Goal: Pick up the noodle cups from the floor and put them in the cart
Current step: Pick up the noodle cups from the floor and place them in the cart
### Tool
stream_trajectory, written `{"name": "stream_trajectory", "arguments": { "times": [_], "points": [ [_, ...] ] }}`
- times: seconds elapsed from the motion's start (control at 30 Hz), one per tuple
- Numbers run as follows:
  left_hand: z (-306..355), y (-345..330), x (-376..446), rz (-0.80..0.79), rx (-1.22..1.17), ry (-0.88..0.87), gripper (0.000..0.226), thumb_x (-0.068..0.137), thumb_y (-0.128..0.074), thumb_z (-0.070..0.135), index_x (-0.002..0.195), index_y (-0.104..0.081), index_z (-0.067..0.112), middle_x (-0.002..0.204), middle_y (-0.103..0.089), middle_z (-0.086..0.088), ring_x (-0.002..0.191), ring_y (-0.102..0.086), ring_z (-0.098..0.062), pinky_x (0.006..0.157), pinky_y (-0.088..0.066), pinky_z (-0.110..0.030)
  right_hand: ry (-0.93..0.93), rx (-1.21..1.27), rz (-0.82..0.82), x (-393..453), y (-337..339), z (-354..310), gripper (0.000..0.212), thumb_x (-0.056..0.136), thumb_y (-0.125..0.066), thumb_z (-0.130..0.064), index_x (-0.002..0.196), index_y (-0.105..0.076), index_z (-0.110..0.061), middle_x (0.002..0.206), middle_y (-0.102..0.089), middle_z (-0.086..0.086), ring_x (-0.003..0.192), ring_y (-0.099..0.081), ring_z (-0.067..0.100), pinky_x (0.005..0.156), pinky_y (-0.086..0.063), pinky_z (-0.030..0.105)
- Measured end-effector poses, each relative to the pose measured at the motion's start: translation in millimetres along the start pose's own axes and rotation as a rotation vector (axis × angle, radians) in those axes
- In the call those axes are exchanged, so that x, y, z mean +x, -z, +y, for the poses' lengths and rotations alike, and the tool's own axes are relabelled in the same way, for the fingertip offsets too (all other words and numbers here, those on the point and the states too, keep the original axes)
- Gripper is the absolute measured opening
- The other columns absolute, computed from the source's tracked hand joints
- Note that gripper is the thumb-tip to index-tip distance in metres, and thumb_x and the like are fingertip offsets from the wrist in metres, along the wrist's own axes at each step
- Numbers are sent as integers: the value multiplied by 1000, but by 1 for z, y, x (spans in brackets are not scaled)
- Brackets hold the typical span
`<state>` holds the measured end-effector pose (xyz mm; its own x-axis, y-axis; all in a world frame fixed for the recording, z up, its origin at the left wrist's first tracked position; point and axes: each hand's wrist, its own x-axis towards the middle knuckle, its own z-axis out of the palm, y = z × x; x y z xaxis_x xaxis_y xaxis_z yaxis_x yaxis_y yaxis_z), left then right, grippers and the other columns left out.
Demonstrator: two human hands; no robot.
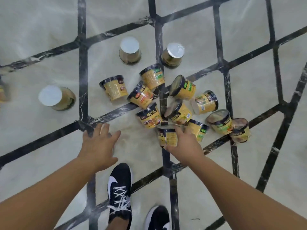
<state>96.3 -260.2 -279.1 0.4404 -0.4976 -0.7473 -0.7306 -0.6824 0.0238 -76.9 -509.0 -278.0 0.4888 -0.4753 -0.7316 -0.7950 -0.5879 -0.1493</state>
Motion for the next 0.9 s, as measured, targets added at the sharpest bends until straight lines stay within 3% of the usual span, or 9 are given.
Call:
{"name": "stream_trajectory", "arguments": {
  "times": [0.1,0.23,0.33,0.4,0.53,0.63,0.77,0.9],
  "points": [
    [4,-33,46,-79,161,-75,114,78,-69,71,162,2,43,172,9,-14,159,4,-40,119,-19,-72,-80,85,12,52,-27,-1,93,83,-75,-57,160,-27,-35,168,-21,12,146,-37,41,114,-43,52],
    [-2,-68,79,-149,300,-31,115,85,-71,57,164,10,36,172,7,-19,158,-1,-44,113,-28,-68,-166,114,28,89,-54,-2,88,82,-76,-61,156,-37,-32,149,-36,15,126,-55,43,106,-48,48],
    [-8,-79,88,-109,381,-53,96,86,-67,50,162,-13,30,159,-21,-22,142,-26,-42,94,-41,-52,-201,131,106,98,-68,-1,79,80,-79,-60,144,-50,-24,138,-40,12,112,-60,37,99,-51,45],
    [-13,-77,86,-94,359,-58,87,79,-70,52,151,-29,28,144,-33,-18,128,-35,-37,86,-42,-46,-202,151,143,98,-73,0,76,76,-83,-58,135,-51,-21,137,-40,12,112,-60,37,97,-54,46],
    [-32,-54,51,-68,151,2,98,72,-67,65,153,-24,32,148,-28,-15,130,-35,-38,91,-44,-47,-150,74,126,66,-68,0,86,70,-87,-56,138,-43,-26,139,-35,9,119,-57,38,91,-58,50],
    [-51,-18,-11,-8,-148,99,103,72,-64,64,160,-15,39,158,-19,-14,139,-29,-39,100,-46,-48,-53,-78,136,15,-44,-9,94,69,-83,-61,145,-38,-31,146,-36,10,135,-40,36,92,-55,53],
    [-84,32,-136,148,-487,243,107,70,-69,59,161,-15,44,158,-17,-7,144,-26,-36,103,-47,-48,152,-99,104,-75,6,-55,88,67,-77,-57,144,-40,-37,139,-38,7,134,-39,35,93,-54,50],
    [-121,69,-292,370,-699,417,110,72,-76,65,160,-12,48,154,-15,3,141,-34,-29,104,-49,-47,474,-65,80,-188,54,-151,92,67,-80,-64,146,-37,-46,143,-31,-5,137,-38,28,99,-50,42]
  ]
}}
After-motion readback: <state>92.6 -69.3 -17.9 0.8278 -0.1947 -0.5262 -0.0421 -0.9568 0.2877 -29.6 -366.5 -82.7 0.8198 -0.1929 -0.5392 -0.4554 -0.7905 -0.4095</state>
